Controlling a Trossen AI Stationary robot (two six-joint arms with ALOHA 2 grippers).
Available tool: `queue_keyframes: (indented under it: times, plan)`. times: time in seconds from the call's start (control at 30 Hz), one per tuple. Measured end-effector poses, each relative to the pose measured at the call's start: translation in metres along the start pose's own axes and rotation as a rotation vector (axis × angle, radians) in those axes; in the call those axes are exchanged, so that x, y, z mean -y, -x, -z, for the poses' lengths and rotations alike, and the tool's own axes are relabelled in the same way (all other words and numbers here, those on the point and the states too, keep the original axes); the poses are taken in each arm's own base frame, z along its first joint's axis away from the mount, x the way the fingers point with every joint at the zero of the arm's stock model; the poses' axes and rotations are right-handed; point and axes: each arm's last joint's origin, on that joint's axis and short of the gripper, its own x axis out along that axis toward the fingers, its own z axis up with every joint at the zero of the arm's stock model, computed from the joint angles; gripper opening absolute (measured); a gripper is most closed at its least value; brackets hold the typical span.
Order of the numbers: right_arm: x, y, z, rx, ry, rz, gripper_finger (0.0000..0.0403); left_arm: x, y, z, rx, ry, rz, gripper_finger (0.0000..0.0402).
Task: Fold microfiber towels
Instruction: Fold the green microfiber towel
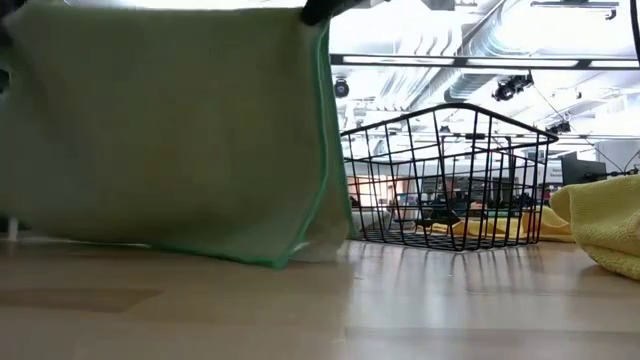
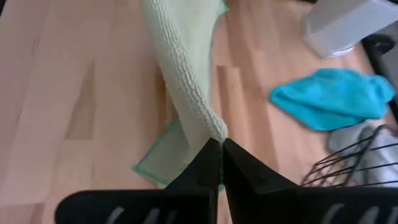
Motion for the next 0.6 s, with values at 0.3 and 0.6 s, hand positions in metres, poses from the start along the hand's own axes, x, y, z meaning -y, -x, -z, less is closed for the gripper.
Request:
queue_keyframes:
  times: [0.3,0.6]
  plan:
    - [0.027,-0.007,-0.003,-0.029,0.038,0.065,0.0000,-0.038,0.015,-0.008,0.113,0.120,-0.165,0.0000]
    - [0.057,0.009,-0.014,0.019,0.057,0.143,0.0000,-0.056,0.013,-0.017,0.277,0.185,-0.349,0.0000]
